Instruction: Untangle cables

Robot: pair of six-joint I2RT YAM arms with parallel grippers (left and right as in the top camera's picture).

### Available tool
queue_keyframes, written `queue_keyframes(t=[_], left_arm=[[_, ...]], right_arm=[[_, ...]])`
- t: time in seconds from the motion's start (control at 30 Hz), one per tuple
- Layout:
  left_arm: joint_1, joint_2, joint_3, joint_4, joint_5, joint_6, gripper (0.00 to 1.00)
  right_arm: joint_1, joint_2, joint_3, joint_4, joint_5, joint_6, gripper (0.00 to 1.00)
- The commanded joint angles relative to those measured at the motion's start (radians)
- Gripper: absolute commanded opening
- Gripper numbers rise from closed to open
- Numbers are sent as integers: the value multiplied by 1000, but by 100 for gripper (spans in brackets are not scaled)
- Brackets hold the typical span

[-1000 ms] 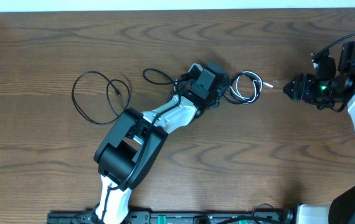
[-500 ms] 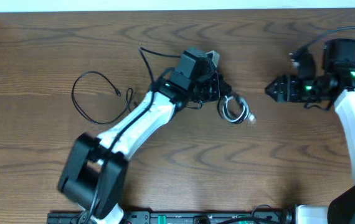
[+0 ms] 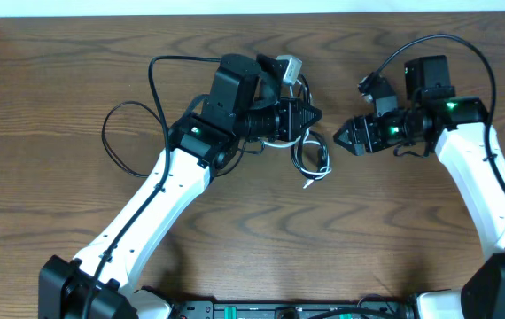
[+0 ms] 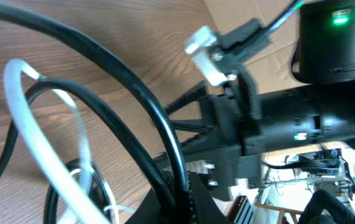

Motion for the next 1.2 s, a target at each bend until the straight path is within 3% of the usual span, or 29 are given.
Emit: queue_keyframes(t=[0.0, 0.1, 0.17, 0.2, 0.3, 0.37, 0.57, 0.63, 0.73, 0.83, 0.87, 0.93, 1.03, 1.17], left_arm=[[2, -43, 9, 16, 29, 2, 7], [2, -64, 9, 59, 72, -26, 7], [2, -75, 9, 87, 74, -67, 8], [2, -80, 9, 95, 74, -66, 7], [2, -90, 9, 104, 77, -89, 7], [2, -98, 9, 121, 105, -89, 8], [8, -142, 9, 129, 107, -89, 8], [24, -159, 9, 129, 108, -89, 7], [68, -172, 9, 102, 108, -89, 7], [127, -171, 9, -70, 45, -3, 8], [176, -171, 9, -224, -102, 50, 8], [248, -171, 9, -307, -183, 51, 7], [420, -171, 9, -322, -182, 47, 8], [538, -171, 9, -337, -167, 25, 8]], right_arm=[[14, 19, -39, 50, -100, -10, 74], [29, 19, -75, 124, -117, -10, 74], [41, 19, -87, 143, -118, -10, 68], [52, 19, -89, 159, -120, -10, 59], [67, 19, -90, 179, -119, -10, 45], [77, 19, -90, 187, -119, -10, 28], [80, 19, -90, 193, -108, -10, 1], [80, 19, -90, 190, -81, -8, 1], [77, 19, -90, 203, 113, 133, 1], [48, 19, -90, 208, 270, 288, 1], [13, 19, -90, 193, 370, 378, 1], [-35, 19, -90, 166, 459, 395, 1], [-108, 19, -90, 109, 616, 427, 1], [-172, 19, -90, 85, 616, 441, 1]])
